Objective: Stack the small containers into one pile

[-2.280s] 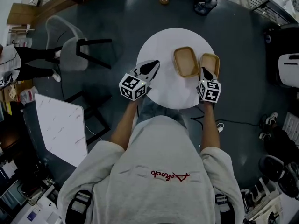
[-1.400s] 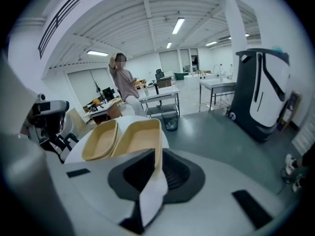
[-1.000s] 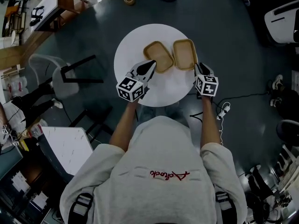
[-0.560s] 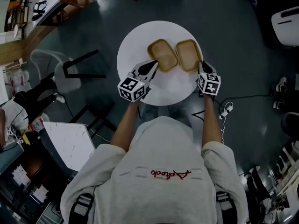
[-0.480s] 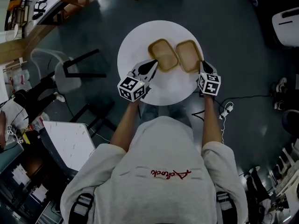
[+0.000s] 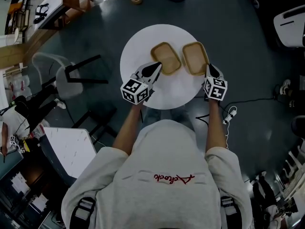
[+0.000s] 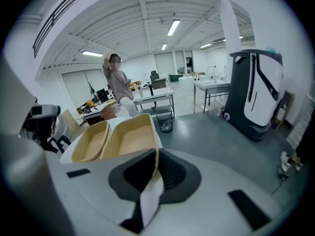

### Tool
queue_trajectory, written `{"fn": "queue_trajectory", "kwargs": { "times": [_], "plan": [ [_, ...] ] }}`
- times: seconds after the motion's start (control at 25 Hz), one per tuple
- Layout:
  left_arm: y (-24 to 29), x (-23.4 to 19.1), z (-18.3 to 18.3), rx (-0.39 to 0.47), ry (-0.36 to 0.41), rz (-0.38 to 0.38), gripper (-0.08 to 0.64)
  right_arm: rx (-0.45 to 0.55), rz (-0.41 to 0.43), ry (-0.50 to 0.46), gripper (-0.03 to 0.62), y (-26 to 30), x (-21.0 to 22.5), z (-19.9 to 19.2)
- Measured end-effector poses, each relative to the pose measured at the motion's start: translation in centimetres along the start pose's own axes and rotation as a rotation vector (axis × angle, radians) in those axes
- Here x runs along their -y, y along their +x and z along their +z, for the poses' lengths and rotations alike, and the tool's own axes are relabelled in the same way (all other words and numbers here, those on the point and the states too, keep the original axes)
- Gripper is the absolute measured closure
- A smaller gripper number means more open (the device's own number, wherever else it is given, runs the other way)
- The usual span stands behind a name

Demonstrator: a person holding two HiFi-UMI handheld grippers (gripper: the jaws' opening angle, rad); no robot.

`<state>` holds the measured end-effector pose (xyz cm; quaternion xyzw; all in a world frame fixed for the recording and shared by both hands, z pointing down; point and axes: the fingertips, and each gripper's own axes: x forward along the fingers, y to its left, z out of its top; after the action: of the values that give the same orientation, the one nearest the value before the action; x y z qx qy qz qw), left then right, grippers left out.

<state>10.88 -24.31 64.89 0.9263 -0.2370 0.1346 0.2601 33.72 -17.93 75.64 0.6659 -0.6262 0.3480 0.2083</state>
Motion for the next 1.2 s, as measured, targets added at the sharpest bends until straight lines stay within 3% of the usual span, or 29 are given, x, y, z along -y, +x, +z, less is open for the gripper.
{"fn": "queue_trajectory", "kwargs": {
  "times": [0.36, 0.88, 1.2],
  "plan": [
    [-1.3, 1.6, 2.2, 0.052, 0.030, 0.006, 0.548, 0.062, 0.003, -0.005, 0.558, -2.3, -0.2, 2.9],
    [-9.8, -1.7, 3.7, 0.153, 0.018, 0.157, 0.548, 0.075, 0.164, -0.136, 0.558, -0.8, -10.6, 5.8],
    [-14.0, -4.1, 3.0, 0.177, -0.010, 0.232, 0.548, 0.055, 0.219, -0.191, 0.558, 0.4, -15.4, 5.9]
  ]
}}
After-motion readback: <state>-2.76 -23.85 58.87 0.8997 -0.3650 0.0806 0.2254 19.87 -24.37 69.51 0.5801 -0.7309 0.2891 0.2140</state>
